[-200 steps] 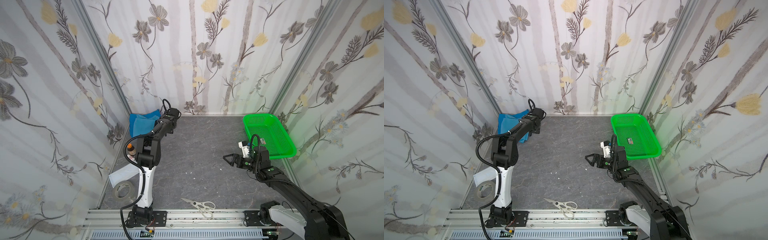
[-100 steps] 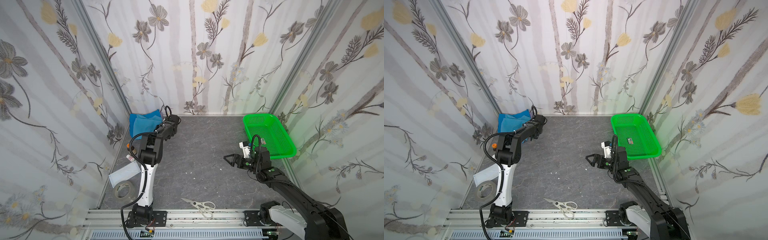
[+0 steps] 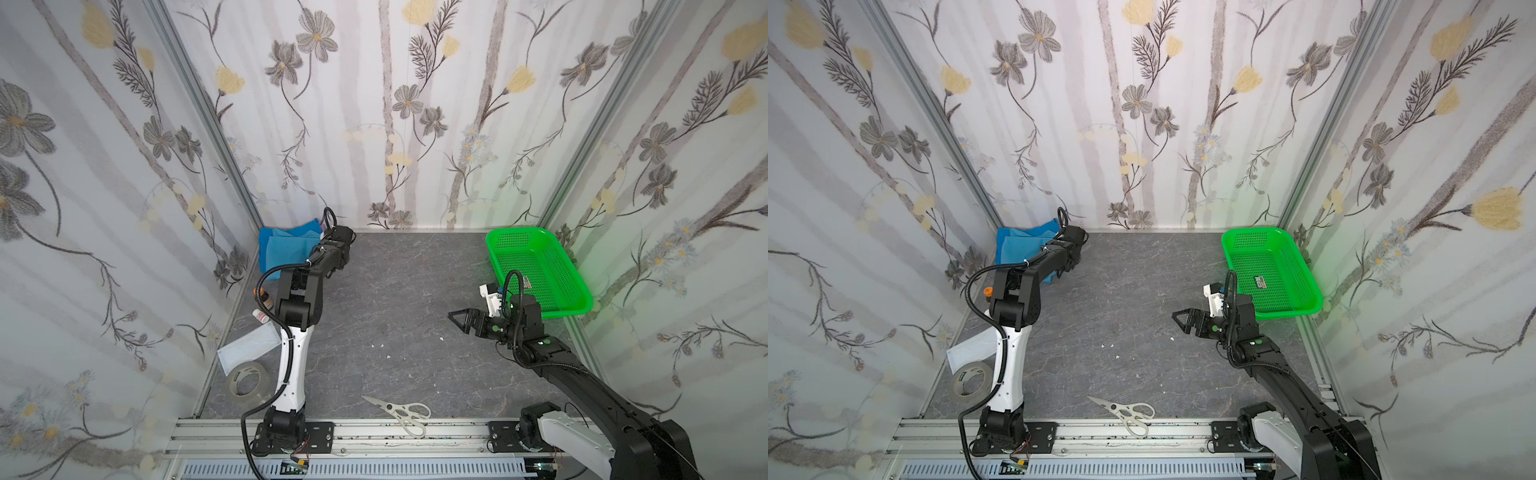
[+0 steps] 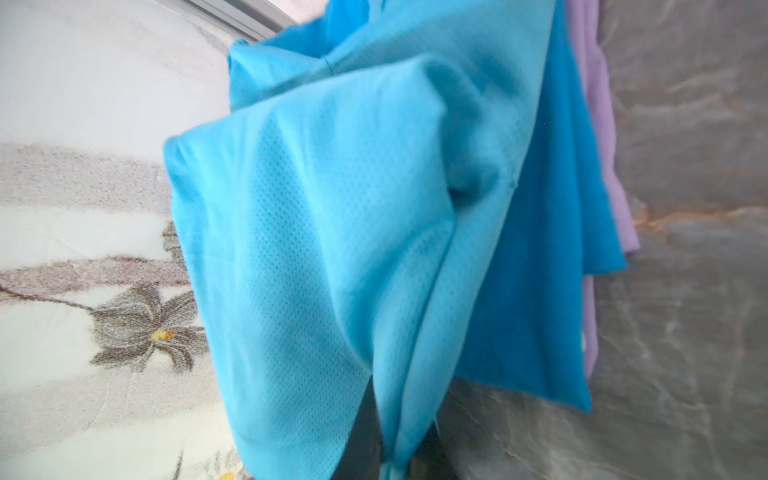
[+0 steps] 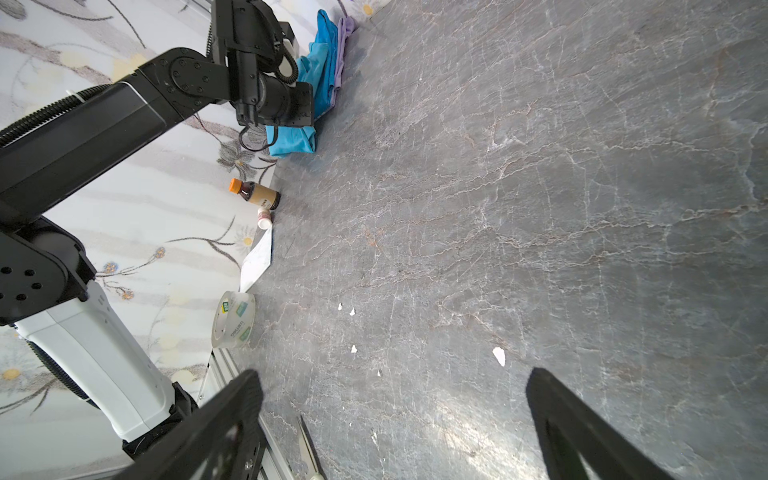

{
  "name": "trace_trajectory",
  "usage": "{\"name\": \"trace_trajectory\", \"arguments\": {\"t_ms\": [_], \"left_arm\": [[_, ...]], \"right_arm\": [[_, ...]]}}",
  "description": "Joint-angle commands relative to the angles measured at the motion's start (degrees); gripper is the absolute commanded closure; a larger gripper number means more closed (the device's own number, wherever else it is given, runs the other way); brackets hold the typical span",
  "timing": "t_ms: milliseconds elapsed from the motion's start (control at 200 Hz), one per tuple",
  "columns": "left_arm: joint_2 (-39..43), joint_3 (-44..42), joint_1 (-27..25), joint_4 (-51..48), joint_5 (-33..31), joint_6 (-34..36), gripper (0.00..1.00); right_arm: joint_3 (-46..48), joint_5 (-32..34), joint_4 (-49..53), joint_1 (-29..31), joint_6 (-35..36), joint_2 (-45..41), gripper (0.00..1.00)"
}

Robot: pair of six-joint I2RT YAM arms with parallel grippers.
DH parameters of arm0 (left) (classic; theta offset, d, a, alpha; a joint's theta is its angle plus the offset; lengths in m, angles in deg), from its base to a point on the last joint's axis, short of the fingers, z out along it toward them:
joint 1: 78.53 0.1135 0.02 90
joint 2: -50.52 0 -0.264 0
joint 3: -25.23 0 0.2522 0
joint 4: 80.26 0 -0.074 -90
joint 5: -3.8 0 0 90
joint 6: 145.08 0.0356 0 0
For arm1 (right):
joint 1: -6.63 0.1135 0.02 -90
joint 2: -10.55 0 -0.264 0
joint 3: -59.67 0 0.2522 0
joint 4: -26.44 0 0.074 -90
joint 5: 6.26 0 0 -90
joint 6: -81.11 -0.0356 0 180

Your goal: Fold and stack the t-shirts

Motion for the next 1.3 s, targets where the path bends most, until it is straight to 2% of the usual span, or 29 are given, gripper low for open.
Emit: {"name": "trace_trajectory", "arguments": {"t_ms": [0, 205, 290, 370, 470, 510, 565, 630, 764, 864, 929, 1014, 1059, 1114, 1184, 1294], "left_arm": [[2.1, 2.5, 1.1, -1.6, 1.9, -0.3, 1.00], [1.1, 11.4, 2.8, -6.0, 5.2, 0.6, 1.00], [-3.8, 20.1, 3.1, -11.3, 6.8, 1.0, 0.97], [-8.2, 26.5, 3.1, -15.6, 9.1, 0.7, 0.82], [-9.6, 27.5, 3.1, -16.8, 12.4, 0.1, 0.58], [-9.5, 27.4, 3.1, -17.2, 12.8, -0.2, 0.45], [-9.3, 27.5, 3.2, -17.9, 13.1, -0.4, 0.17], [-8.8, 28.3, 3.2, -19.1, 13.0, -0.8, 0.01], [-3.9, 27.8, 3.2, -21.0, 20.2, -1.9, 0.00], [0.3, 27.6, 3.2, -24.5, 30.7, -2.7, 0.00], [2.9, 27.2, 3.2, -27.6, 39.9, -3.6, 0.00], [9.3, 19.4, 3.2, -25.6, 50.8, -5.0, 0.00], [15.4, 9.7, 3.1, -19.1, 53.8, -6.3, 0.00], [25.1, -5.4, 2.8, -5.6, 57.0, -7.5, 0.00], [35.2, -22.3, 3.0, 9.5, 59.2, -9.9, 0.00], [43.1, -34.7, 3.0, 17.5, 56.6, -12.0, 0.00]], "right_arm": [[0.1, -0.3, -1.8, 0.0, 0.2, 0.0, 0.00], [0.3, -0.4, -2.4, 0.0, -0.1, 0.2, 0.00], [0.2, -0.6, -2.4, 0.0, -0.1, 0.5, 0.00], [0.2, -0.5, -2.3, 0.0, -0.2, 0.1, 0.00], [0.0, -0.3, -1.7, 0.0, -0.1, -0.2, 0.00], [0.0, -0.3, -1.6, 0.0, -0.1, -0.2, 0.00], [-0.2, -0.3, -1.3, 0.0, 0.0, -0.2, 0.00], [-0.3, -0.3, -1.2, 0.0, 0.2, -0.2, 0.00], [-0.7, -0.3, -1.4, 0.0, 0.2, 0.1, 0.00], [-0.8, -0.3, -1.8, 0.0, 0.2, 0.5, 0.00], [-1.6, 0.6, -1.1, 0.0, 0.9, 1.0, 0.00], [-5.1, 6.2, 3.7, 0.6, 5.3, 2.6, 0.00], [-6.9, 10.0, 5.7, 1.1, 7.7, 3.1, 0.00], [-8.9, 15.7, 7.6, 1.4, 10.8, 3.3, 0.00], [-11.1, 25.0, 9.5, 2.4, 14.2, 2.0, 0.00], [-12.3, 35.8, 8.1, 2.5, 17.9, -2.7, 0.00]]}}
